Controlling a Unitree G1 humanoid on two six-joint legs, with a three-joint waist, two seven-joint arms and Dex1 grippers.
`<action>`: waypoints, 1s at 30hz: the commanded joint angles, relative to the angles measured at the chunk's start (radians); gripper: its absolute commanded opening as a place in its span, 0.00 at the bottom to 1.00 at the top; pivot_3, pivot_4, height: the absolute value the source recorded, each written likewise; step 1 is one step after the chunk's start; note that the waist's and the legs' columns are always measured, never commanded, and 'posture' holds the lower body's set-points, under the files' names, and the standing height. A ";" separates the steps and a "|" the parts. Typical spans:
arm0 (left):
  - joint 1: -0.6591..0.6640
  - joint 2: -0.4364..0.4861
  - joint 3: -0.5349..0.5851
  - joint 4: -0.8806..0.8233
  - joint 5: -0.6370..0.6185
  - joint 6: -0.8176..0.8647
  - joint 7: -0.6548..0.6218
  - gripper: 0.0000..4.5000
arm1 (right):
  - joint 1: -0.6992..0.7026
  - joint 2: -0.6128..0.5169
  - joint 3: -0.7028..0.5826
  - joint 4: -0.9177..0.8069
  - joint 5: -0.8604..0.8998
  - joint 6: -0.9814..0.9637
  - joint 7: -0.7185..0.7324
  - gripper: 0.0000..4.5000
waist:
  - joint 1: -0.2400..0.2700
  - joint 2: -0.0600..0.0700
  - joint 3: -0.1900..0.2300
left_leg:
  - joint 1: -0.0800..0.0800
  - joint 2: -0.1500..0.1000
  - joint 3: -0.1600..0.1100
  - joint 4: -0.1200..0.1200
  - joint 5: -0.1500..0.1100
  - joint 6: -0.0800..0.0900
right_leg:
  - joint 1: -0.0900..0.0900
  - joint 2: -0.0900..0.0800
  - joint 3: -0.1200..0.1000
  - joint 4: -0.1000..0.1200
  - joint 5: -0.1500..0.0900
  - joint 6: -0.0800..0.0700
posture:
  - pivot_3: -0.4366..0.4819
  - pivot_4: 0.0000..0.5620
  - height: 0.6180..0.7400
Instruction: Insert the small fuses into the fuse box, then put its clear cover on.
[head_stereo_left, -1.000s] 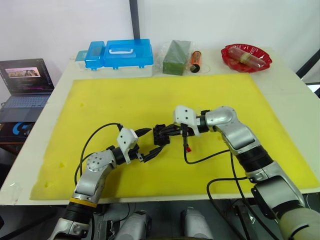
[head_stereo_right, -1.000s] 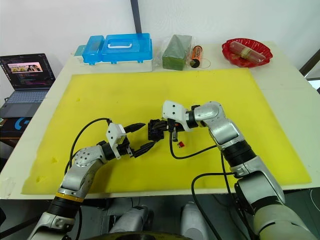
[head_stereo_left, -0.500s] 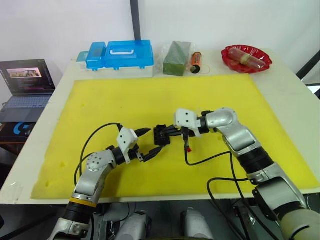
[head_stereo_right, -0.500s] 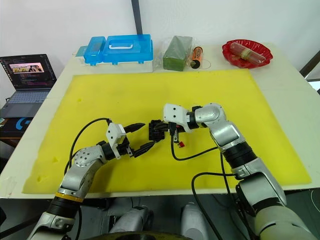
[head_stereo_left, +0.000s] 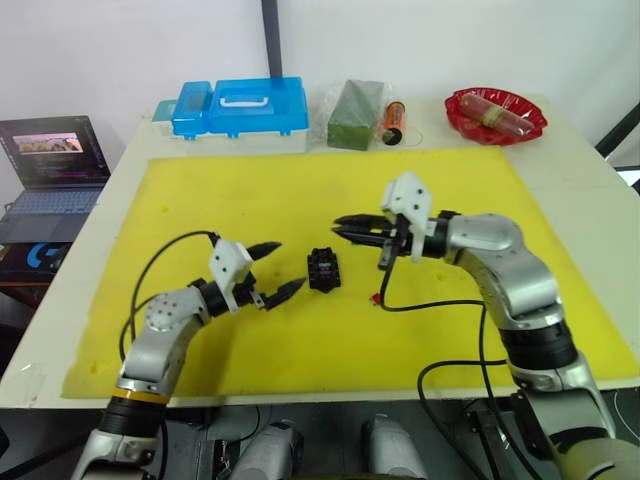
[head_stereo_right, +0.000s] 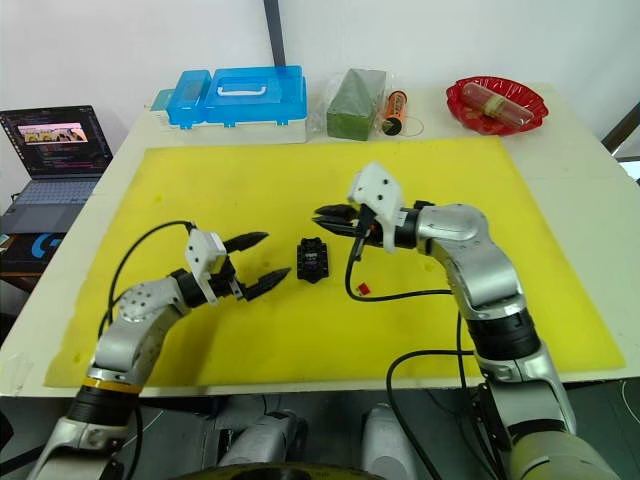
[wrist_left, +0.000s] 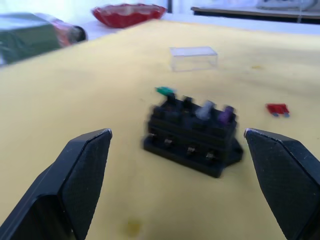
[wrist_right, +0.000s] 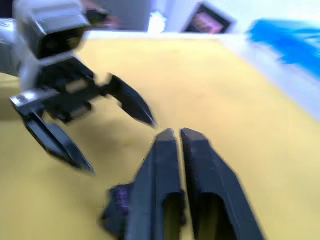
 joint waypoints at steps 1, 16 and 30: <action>-0.059 0.033 0.073 0.028 -0.013 0.008 0.025 1.00 | 0.073 -0.062 -0.087 -0.096 -0.031 -0.024 -0.072 0.36 | 0.002 0.000 0.000 | 0.000 0.000 0.000 0.000 0.000 0.000 | 0.000 0.000 0.000 0.000 0.000 0.000 | 0.48 0.27 1.00; -0.125 0.113 0.232 0.347 0.043 -0.029 0.172 1.00 | 0.609 -0.111 -0.533 -0.134 -0.038 -0.071 -0.303 0.99 | -0.005 0.000 0.000 | 0.002 0.001 0.001 -0.004 0.000 0.000 | -0.001 0.000 0.001 -0.001 0.000 0.000 | 0.48 0.27 1.00; -0.093 0.056 0.343 0.224 -0.037 0.130 0.365 1.00 | 0.673 -0.055 -0.527 -0.142 0.083 0.004 -0.338 0.99 | -0.005 -0.001 0.000 | 0.003 0.001 0.003 -0.005 0.000 0.000 | 0.000 0.000 0.002 -0.001 0.000 0.000 | 0.48 0.27 1.00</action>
